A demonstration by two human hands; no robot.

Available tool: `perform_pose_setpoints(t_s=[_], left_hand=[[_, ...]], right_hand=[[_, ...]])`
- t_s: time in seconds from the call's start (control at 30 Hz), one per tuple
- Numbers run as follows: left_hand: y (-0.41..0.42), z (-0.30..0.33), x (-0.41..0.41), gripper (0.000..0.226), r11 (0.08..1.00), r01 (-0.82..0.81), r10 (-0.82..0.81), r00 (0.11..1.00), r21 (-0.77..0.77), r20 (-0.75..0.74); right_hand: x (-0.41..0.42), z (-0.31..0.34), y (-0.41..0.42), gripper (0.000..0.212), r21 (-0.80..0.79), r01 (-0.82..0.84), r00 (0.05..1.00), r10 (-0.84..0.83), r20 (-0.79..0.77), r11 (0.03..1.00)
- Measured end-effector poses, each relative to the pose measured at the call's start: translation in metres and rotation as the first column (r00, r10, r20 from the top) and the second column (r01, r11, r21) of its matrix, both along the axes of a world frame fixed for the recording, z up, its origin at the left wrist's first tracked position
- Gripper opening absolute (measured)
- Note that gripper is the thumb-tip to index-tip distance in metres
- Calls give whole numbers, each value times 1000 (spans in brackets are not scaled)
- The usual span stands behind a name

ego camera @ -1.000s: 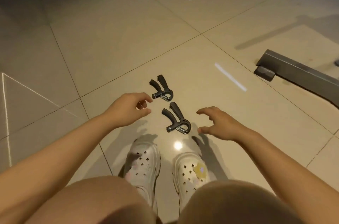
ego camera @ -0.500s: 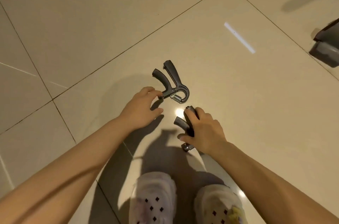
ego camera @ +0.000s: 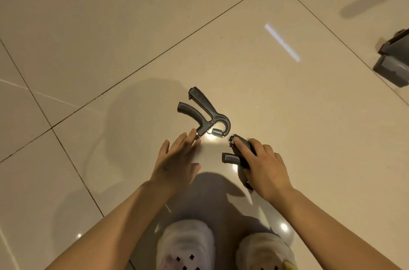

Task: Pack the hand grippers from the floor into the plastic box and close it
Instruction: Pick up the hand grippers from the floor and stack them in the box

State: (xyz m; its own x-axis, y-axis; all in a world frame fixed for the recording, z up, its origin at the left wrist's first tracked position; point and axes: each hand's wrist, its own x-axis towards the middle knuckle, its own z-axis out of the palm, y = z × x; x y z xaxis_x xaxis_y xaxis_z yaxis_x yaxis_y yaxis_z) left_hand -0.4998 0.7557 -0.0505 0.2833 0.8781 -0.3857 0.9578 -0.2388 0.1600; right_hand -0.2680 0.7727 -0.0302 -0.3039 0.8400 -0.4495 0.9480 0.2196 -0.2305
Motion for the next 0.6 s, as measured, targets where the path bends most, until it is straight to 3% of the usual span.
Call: perform_pose_setpoints(t_s=[0.3, 0.43, 0.53, 0.6], left_hand=[[-52, -1, 12, 82, 999, 24, -24, 999, 24, 23], [-70, 2, 21, 75, 999, -2, 11, 978, -44, 208], [-51, 11, 21, 65, 980, 108, -151, 948, 166, 279], [-30, 10, 11, 60, 974, -3, -55, 967, 224, 250]], right_hand=[[17, -1, -13, 77, -26, 98, 993, -96, 66, 995], [24, -3, -15, 79, -37, 159, 985, -156, 75, 987], [25, -3, -16, 82, -34, 165, 984, -162, 79, 986], [25, -3, -16, 83, -40, 154, 985, -150, 89, 987]])
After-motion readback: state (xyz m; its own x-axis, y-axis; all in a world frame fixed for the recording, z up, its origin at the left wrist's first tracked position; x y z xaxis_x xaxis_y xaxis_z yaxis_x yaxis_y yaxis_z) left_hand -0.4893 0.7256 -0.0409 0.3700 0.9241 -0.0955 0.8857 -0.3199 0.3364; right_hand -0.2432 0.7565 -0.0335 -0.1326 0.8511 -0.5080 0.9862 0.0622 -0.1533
